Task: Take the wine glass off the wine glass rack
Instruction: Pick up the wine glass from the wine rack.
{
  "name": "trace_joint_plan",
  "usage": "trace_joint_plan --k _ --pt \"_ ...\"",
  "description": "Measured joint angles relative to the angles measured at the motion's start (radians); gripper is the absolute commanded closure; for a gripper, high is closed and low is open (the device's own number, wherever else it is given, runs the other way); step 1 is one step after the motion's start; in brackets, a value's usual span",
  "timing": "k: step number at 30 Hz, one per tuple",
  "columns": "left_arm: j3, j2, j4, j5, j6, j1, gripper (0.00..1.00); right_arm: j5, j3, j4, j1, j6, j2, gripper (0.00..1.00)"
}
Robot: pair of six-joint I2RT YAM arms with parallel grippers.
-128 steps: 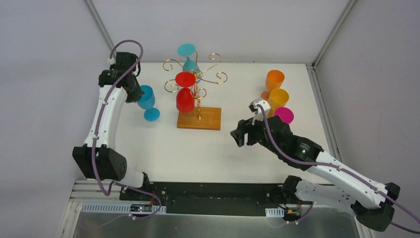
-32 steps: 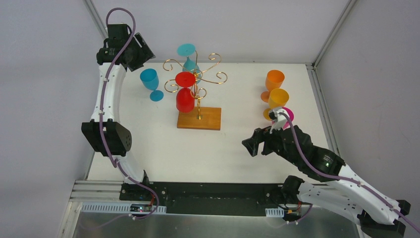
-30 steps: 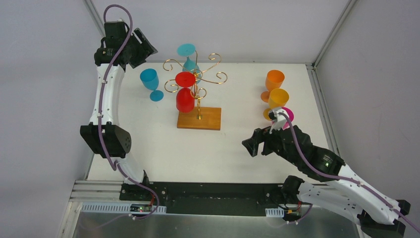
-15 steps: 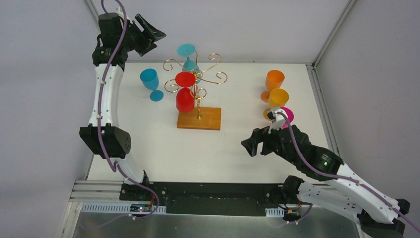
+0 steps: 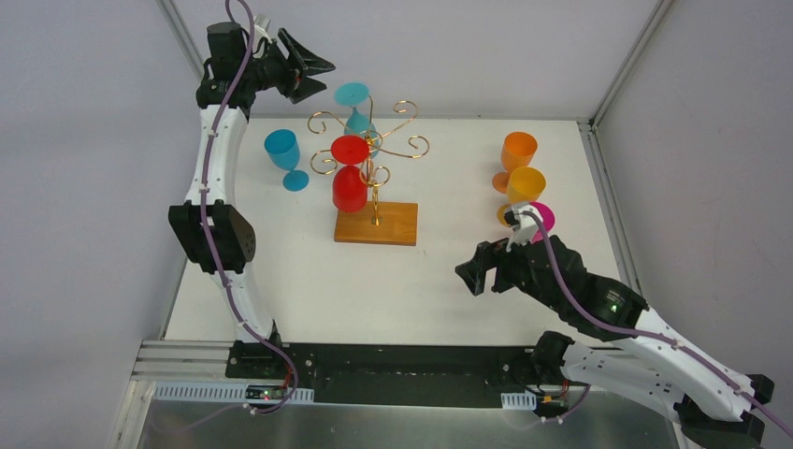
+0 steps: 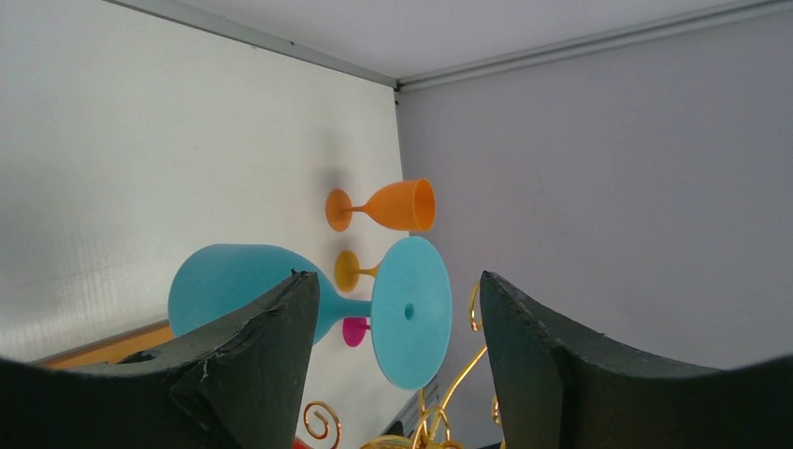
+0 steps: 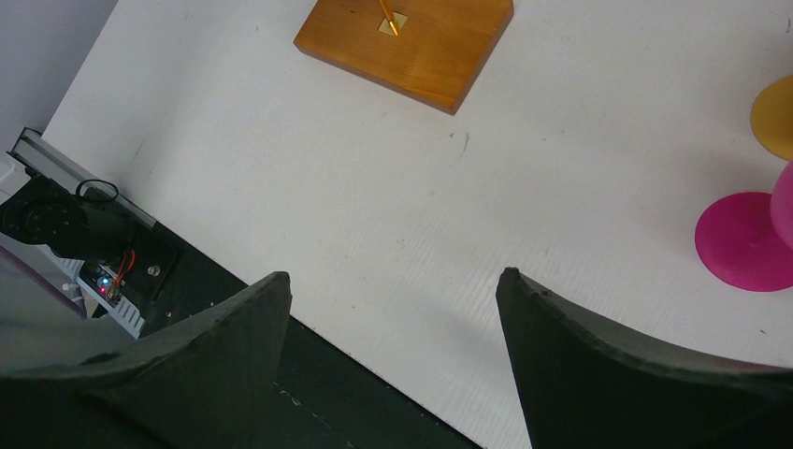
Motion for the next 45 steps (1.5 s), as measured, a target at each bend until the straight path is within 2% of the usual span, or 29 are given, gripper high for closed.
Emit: trace_joint_plan --k 9,18,45 --pt "0.018 0.032 0.013 0.144 -0.023 0.0 0.41 -0.005 0.0 0.002 0.0 0.001 0.02 0.16" --pt "0.013 0.032 0.017 0.225 -0.022 0.0 0.44 -0.01 0.0 0.004 0.0 0.005 0.035 0.16" --pt "-0.038 0.032 0.019 0.284 -0.014 -0.002 0.52 -0.027 0.0 0.019 0.0 0.014 0.047 0.15"
